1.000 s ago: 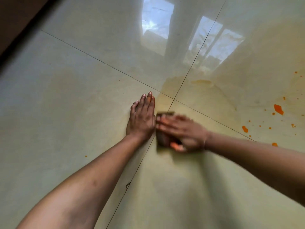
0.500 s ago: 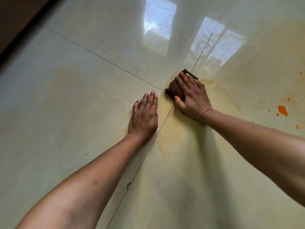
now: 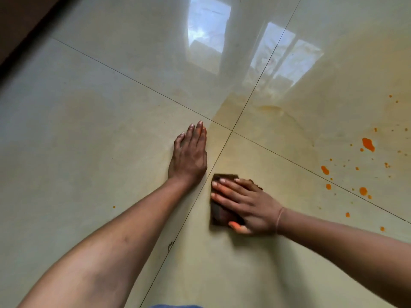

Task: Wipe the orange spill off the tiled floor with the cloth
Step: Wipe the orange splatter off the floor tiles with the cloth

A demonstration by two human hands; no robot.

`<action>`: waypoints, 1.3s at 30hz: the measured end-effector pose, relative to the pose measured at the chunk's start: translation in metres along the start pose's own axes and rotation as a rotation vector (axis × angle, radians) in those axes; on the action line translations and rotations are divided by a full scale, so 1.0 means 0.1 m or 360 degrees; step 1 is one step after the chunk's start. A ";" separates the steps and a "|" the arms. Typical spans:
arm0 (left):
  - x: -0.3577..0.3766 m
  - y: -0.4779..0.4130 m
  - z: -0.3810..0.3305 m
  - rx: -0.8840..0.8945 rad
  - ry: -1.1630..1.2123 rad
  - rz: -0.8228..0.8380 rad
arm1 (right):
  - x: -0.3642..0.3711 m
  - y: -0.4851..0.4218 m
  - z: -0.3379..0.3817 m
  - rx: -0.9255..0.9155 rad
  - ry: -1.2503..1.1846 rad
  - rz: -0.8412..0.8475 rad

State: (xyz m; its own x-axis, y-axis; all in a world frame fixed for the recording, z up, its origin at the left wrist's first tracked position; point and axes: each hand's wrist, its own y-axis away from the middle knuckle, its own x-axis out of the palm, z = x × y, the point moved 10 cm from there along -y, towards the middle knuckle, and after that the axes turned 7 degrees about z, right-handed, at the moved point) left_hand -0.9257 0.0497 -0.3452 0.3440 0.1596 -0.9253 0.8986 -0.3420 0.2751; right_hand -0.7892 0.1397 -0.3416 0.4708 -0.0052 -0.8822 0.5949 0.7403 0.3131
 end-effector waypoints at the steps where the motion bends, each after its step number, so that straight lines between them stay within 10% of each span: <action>1: 0.00 0.00 -0.01 0.0006 0.0000 -0.0009 | -0.04 0.08 -0.02 -0.0192 0.0059 -0.0006; 3: 0.00 -0.01 -0.01 0.0008 -0.0019 -0.0027 | -0.36 0.00 -0.60 0.0020 0.0157 -0.0191; 7: 0.02 -0.01 -0.01 -0.0003 -0.0042 -0.0029 | -0.67 0.11 -1.56 0.1378 -0.0325 -0.0568; 12: -0.01 0.00 -0.03 0.0003 -0.0053 0.0003 | 0.00 0.08 0.15 -0.0090 0.0043 -0.0041; 18: 0.01 0.00 -0.04 0.0013 -0.0063 -0.0053 | -0.64 -0.02 -1.38 0.1402 -0.0338 -0.0549; 22: -0.02 -0.01 -0.02 0.0007 -0.0073 -0.0015 | 0.07 -0.07 0.33 0.0178 -0.0048 -0.0103; 24: -0.02 -0.01 -0.03 0.0012 -0.0063 -0.0038 | -0.08 0.00 0.03 -0.0013 0.0083 -0.0138; 29: 0.02 -0.01 -0.01 0.0007 -0.0101 -0.0078 | -0.75 0.23 -1.84 0.1510 -0.0346 -0.0583; 35: -0.04 0.00 -0.04 -0.0020 -0.0088 -0.0095 | -0.15 0.27 -0.41 0.0253 0.0069 -0.0165; 39: -0.05 0.02 -0.04 -0.0020 -0.0028 -0.0192 | -0.79 0.34 -1.89 0.1392 -0.0290 -0.0609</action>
State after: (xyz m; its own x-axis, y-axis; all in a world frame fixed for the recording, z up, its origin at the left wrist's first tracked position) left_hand -0.9247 0.0520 -0.3395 0.2283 0.1829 -0.9563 0.9365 -0.3097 0.1643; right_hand -0.9295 0.2923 -0.3279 0.1948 -0.3000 -0.9338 0.9681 -0.0941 0.2322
